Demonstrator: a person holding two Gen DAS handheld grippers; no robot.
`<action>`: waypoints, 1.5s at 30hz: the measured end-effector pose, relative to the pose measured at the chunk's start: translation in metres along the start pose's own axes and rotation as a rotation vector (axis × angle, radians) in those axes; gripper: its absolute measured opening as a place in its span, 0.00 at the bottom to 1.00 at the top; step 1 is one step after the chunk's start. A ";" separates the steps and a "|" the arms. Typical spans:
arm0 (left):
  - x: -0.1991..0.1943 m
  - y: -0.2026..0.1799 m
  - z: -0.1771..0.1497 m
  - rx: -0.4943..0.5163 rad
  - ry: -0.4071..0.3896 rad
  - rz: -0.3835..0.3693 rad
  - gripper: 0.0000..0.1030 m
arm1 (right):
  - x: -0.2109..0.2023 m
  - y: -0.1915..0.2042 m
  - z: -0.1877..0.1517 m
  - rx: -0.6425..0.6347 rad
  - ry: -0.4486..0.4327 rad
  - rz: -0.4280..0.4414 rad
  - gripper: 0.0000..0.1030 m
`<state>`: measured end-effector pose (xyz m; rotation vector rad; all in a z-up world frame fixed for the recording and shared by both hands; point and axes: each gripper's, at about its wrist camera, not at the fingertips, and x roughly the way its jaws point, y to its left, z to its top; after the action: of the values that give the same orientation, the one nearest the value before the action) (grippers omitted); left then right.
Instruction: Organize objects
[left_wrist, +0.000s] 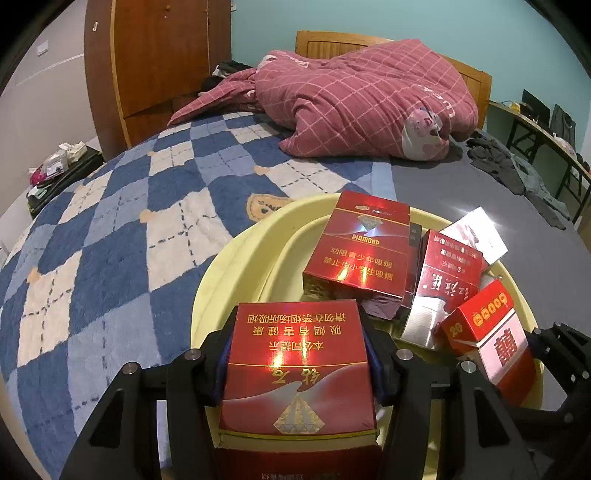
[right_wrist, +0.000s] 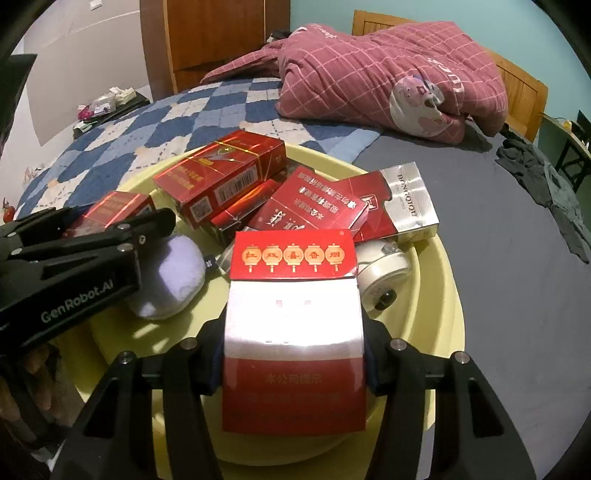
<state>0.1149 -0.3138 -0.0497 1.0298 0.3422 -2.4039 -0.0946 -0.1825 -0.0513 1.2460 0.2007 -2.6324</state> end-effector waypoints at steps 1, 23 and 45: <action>-0.001 -0.001 0.000 0.004 0.000 0.002 0.54 | 0.000 0.000 0.000 -0.001 0.001 0.001 0.55; -0.068 -0.046 -0.008 0.006 -0.071 0.010 1.00 | -0.072 -0.038 -0.015 -0.063 -0.081 0.059 1.00; -0.152 -0.125 -0.073 -0.079 -0.144 0.130 1.00 | -0.106 -0.129 -0.043 -0.112 -0.088 0.089 1.00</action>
<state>0.1812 -0.1257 0.0158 0.8130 0.3069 -2.3129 -0.0300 -0.0338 0.0076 1.0751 0.2676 -2.5552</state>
